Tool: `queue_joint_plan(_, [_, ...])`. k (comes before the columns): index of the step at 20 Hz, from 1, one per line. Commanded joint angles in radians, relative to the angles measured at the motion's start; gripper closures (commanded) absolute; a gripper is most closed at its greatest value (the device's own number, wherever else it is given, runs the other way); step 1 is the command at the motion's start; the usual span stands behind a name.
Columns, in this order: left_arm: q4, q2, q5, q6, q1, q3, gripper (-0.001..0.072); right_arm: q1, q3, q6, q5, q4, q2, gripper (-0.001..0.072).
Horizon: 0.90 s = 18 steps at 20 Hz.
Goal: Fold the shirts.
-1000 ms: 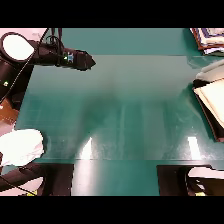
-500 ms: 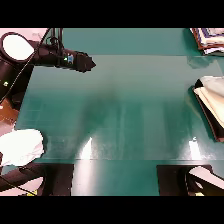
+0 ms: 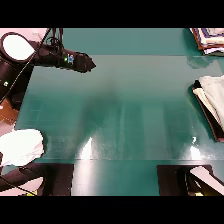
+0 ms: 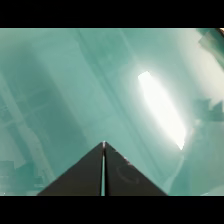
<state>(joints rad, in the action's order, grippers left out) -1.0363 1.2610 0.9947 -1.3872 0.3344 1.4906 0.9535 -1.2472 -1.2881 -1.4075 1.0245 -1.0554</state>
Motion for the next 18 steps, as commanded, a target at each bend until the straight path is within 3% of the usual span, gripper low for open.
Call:
queue_joint_plan(1, [0.0, 0.0, 0.011, 0.0, 0.0, 0.0, 0.0682, -0.147, -0.031, -0.006, 0.011, -0.21, 0.004, 0.0229])
queue_joint_plan(5, [0.001, 0.0, 0.009, -0.001, 0.0, 0.0, 0.0682, -0.486, -0.056, -0.005, 0.043, -0.238, 0.003, 0.0232])
queue_joint_plan(7, [0.001, 0.0, -0.018, -0.001, 0.0, 0.0, 0.0683, -0.642, -0.056, -0.005, 0.089, -0.235, 0.002, 0.0287])
queue_joint_plan(9, [0.001, 0.0, -0.041, 0.0, 0.0, 0.0, 0.0682, -0.766, -0.056, -0.004, 0.145, -0.235, 0.002, 0.0287])
queue_joint_plan(10, [0.002, 0.0, -0.049, -0.001, 0.0, 0.0, 0.0682, -0.817, -0.056, -0.004, 0.169, -0.235, 0.002, 0.0389])
queue_joint_plan(11, [0.002, 0.0, -0.06, 0.0, 0.0, 0.0, 0.0682, -0.856, -0.056, 0.002, 0.185, -0.235, 0.002, 0.0596])
queue_joint_plan(12, [0.002, 0.0, -0.07, -0.001, 0.0, 0.0, 0.0682, -0.885, -0.056, 0.017, 0.189, -0.235, 0.002, 0.0693])
queue_joint_plan(18, [0.002, 0.0, -0.079, -0.001, 0.0, 0.0, 0.0682, -0.931, -0.056, 0.022, 0.185, -0.235, 0.002, 0.0693])
